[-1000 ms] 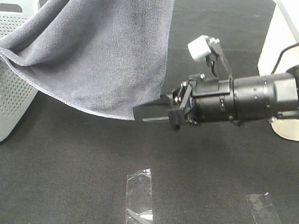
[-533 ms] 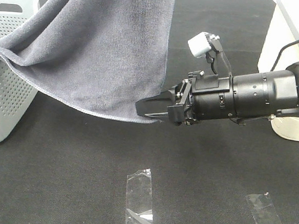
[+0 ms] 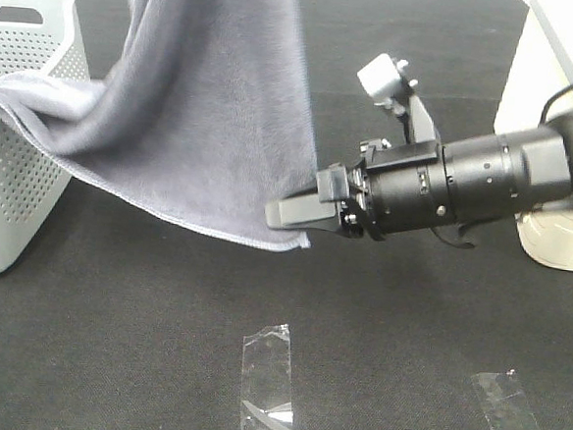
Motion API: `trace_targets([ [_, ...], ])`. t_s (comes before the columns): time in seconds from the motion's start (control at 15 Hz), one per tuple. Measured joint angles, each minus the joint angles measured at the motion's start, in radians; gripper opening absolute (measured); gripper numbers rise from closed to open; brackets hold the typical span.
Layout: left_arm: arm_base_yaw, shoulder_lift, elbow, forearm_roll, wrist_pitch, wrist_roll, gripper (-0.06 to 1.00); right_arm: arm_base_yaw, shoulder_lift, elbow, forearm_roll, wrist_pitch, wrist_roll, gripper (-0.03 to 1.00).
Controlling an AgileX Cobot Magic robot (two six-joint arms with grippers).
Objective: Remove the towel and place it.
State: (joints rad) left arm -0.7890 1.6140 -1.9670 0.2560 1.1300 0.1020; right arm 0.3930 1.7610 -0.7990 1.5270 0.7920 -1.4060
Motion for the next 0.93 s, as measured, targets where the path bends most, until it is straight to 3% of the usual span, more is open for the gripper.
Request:
trace_targets([
  [0.2,0.003,0.062,0.0,0.196,0.082,-0.078,0.0,0.0,-0.077,-0.145,-0.487,-0.013,0.49,0.0],
  [0.27,0.015,0.086,0.0,0.22,0.083,-0.102,0.0,0.001,-0.101,-0.215,-0.662,-0.001,0.649,0.0],
  [0.47,0.127,0.144,0.0,0.222,0.083,-0.164,0.0,0.001,-0.134,-0.39,-1.21,0.045,1.113,0.0],
  [0.53,0.167,0.169,0.0,0.187,0.083,-0.172,0.0,0.003,-0.134,-0.444,-1.336,0.045,1.234,0.0],
  [0.6,0.201,0.199,0.0,0.145,0.076,-0.176,0.0,0.003,-0.134,-0.499,-1.447,0.046,1.315,0.0],
  [0.73,0.262,0.247,0.0,0.056,-0.033,-0.173,0.0,0.0,-0.134,-0.6,-1.598,0.053,1.397,0.0],
  [0.93,0.279,0.291,0.0,0.038,-0.32,-0.163,0.0,-0.063,-0.124,-0.765,-1.682,0.043,1.419,0.0],
])
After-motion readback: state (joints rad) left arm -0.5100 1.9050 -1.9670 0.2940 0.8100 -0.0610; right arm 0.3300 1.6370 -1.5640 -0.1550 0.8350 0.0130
